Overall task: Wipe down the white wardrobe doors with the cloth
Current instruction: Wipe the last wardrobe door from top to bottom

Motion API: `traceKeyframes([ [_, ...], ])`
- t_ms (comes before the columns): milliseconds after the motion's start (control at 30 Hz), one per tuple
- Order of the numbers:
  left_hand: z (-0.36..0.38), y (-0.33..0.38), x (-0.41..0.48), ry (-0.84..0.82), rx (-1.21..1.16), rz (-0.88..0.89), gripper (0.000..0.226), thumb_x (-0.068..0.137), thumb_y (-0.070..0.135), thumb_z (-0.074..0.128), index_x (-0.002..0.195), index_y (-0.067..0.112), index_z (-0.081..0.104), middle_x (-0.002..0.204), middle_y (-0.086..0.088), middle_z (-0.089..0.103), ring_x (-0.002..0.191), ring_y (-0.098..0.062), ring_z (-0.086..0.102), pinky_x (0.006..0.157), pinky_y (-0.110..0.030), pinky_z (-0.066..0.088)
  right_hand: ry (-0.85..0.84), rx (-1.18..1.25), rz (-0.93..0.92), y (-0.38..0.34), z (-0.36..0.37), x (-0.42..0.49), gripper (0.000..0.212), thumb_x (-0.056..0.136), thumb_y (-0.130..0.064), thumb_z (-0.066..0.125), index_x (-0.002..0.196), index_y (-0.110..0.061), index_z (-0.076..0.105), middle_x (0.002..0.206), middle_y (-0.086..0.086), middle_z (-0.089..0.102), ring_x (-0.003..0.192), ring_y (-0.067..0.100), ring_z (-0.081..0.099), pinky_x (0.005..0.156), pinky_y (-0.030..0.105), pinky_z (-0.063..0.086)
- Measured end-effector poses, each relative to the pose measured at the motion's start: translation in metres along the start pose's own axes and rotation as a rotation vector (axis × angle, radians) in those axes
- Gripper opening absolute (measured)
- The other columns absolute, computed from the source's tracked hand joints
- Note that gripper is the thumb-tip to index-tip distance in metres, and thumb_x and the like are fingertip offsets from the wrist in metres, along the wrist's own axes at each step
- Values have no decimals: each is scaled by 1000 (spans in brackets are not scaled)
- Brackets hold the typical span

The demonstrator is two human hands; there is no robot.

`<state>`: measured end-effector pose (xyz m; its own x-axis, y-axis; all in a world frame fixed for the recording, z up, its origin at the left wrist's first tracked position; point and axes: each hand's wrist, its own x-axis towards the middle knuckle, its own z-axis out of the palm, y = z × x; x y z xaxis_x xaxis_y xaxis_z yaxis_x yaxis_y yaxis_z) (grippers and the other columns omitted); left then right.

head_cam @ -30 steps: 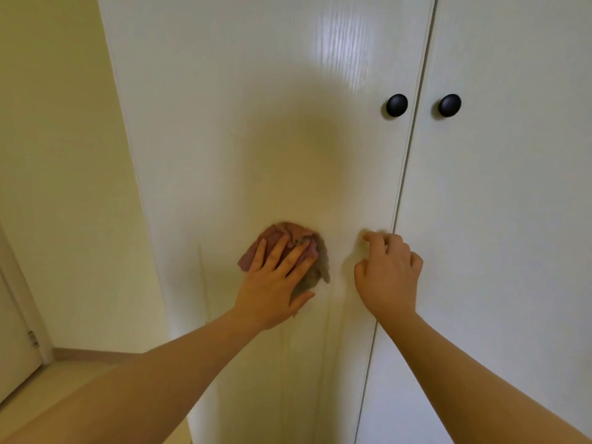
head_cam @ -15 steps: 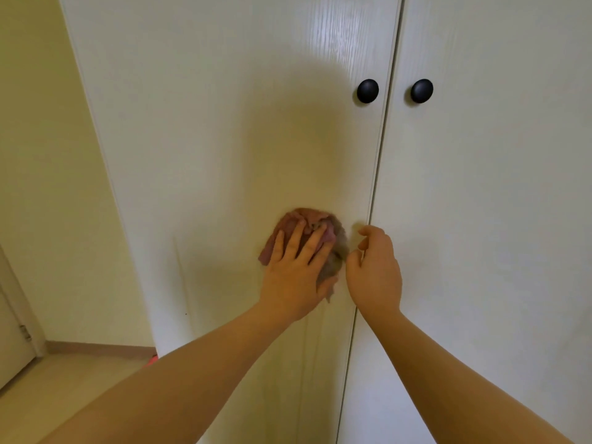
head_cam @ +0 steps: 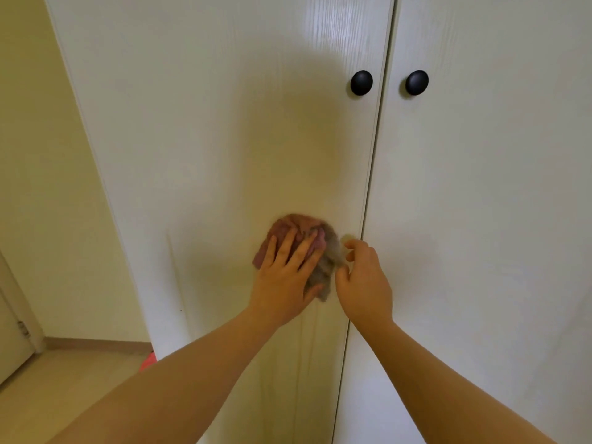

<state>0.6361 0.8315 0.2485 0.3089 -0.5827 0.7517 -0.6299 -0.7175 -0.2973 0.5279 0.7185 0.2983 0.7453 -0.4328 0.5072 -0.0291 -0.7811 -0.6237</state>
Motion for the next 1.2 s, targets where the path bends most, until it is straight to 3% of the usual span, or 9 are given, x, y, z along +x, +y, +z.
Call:
traceKeyframes([
  [133, 15, -14, -52, -70, 40, 107, 72, 84, 57, 38, 145, 21, 26, 149, -1, 28, 135, -31, 29, 112, -49, 16, -55, -36, -39, -9, 6, 0, 42, 90, -9, 43, 131, -18, 41, 127, -1, 47, 100, 19, 55, 78, 34, 48],
  [300, -8, -39, -8, 56, -20, -190, 69, 89, 53, 38, 146, 14, 27, 150, -9, 30, 137, -35, 24, 114, -48, 11, -54, -23, -96, -25, 21, 2, 39, 91, -11, 43, 131, -17, 42, 125, 0, 48, 96, 17, 55, 76, 29, 47],
  [500, 12, -43, -80, -102, 37, -25, 67, 86, 52, 39, 142, 15, 30, 143, -8, 47, 134, -34, 29, 108, -49, 25, -110, -14, -94, -43, 39, -5, 39, 91, -11, 43, 130, -17, 41, 126, -1, 48, 95, 18, 56, 75, 29, 47],
  [667, -10, -84, -37, 45, 24, -242, 68, 90, 54, 36, 144, 12, 31, 150, -11, 28, 138, -37, 22, 115, -46, 11, -87, 9, -94, -54, 58, -5, 37, 92, -10, 43, 128, -16, 43, 125, 0, 48, 94, 17, 56, 76, 28, 47],
  [767, -2, -92, -69, 5, 4, -214, 75, 90, 56, 35, 150, 15, 19, 151, -10, 23, 138, -37, 21, 116, -47, 9, -121, 17, -96, -66, 76, -8, 37, 92, -11, 43, 129, -16, 43, 127, 0, 47, 96, 18, 56, 76, 29, 47],
  [900, 5, -123, -107, -13, 53, -130, 78, 89, 58, 35, 151, 20, 8, 148, -11, 29, 138, -36, 22, 115, -47, 11, -155, 3, -115, -81, 88, -5, 40, 91, -12, 42, 131, -18, 41, 130, -1, 45, 102, 18, 54, 79, 31, 47],
  [1033, -22, -167, -61, 120, 13, -369, 70, 96, 57, 23, 148, 11, 19, 151, -18, 26, 139, -39, 14, 116, -46, 2, -131, -2, -140, -98, 95, 6, 40, 92, -11, 40, 131, -17, 42, 134, -3, 44, 110, 17, 52, 84, 30, 45],
  [1133, -7, -160, -89, 90, 14, -275, 75, 90, 48, 38, 152, 14, 11, 150, -16, 23, 143, -35, 7, 118, -46, 1, -101, -23, -176, -110, 101, 7, 36, 94, -12, 39, 128, -17, 46, 133, -4, 45, 106, 17, 54, 81, 28, 42],
  [1200, 1, -161, -117, 15, 45, -181, 75, 87, 47, 39, 150, 15, 15, 148, -14, 26, 139, -37, 18, 116, -47, 6, -85, -40, -185, -115, 105, 7, 34, 94, -13, 39, 127, -17, 47, 132, -5, 45, 100, 17, 56, 74, 26, 39],
])
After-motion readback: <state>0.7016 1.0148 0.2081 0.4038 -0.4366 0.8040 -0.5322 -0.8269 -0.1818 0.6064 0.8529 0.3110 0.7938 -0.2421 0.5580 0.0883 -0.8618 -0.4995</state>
